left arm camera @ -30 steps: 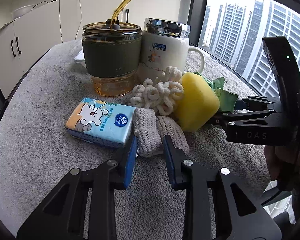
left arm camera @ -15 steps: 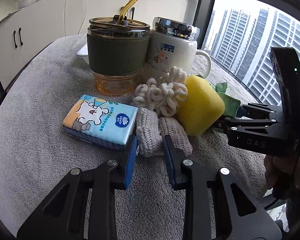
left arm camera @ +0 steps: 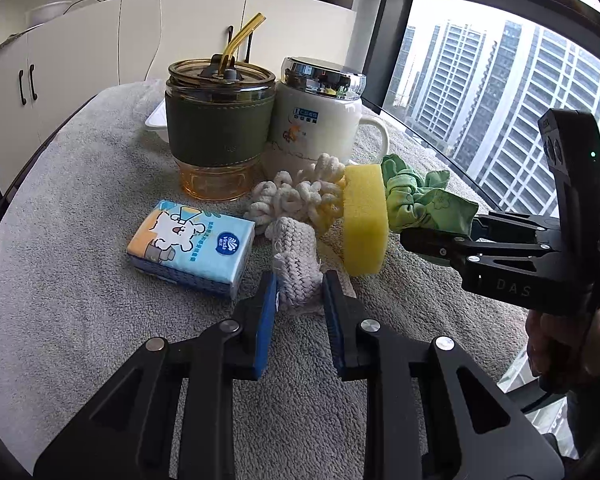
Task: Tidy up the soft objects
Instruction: 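Lift the knit pouch and green cloth and carry both over the white tray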
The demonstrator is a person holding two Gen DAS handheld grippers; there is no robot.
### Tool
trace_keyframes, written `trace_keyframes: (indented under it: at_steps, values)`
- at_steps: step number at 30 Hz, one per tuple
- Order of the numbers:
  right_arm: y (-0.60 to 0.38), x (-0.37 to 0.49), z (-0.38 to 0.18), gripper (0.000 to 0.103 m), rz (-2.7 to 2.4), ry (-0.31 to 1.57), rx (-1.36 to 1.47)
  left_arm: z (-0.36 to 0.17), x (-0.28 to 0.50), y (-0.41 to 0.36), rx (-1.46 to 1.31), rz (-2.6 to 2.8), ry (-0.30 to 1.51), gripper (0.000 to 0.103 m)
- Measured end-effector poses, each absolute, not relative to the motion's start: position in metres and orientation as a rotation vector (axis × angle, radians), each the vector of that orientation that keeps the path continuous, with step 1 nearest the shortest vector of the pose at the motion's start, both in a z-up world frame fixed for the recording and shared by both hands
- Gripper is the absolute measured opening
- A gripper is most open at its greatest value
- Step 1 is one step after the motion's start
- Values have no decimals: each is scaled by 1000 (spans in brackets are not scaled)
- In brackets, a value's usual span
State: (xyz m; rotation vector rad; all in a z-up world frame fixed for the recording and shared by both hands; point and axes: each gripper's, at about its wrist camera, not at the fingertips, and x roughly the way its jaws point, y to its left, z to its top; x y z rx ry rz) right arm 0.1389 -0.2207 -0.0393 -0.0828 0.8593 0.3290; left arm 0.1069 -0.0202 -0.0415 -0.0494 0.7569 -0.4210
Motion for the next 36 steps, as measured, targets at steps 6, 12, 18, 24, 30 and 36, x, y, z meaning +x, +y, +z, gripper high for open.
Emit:
trace_keyframes:
  at_steps: [6, 12, 18, 24, 30, 36]
  values:
    - [-229, 125, -24, 38, 315, 836, -88, -33, 96, -10, -69, -418, 746, 22]
    - [-225, 115, -18, 38, 317, 824, -110, -26, 92, 4, -62, -387, 731, 22]
    - [-221, 108, -12, 38, 314, 813, -134, -20, 91, 12, -44, -367, 707, 22]
    - [-222, 106, -6, 38, 309, 803, -148, -17, 94, 29, -58, -340, 699, 22]
    - [-223, 108, 3, 38, 300, 788, -163, -4, 100, 45, -60, -315, 681, 22]
    - [-232, 116, 11, 38, 286, 783, -175, 10, 113, 61, -49, -295, 661, 22]
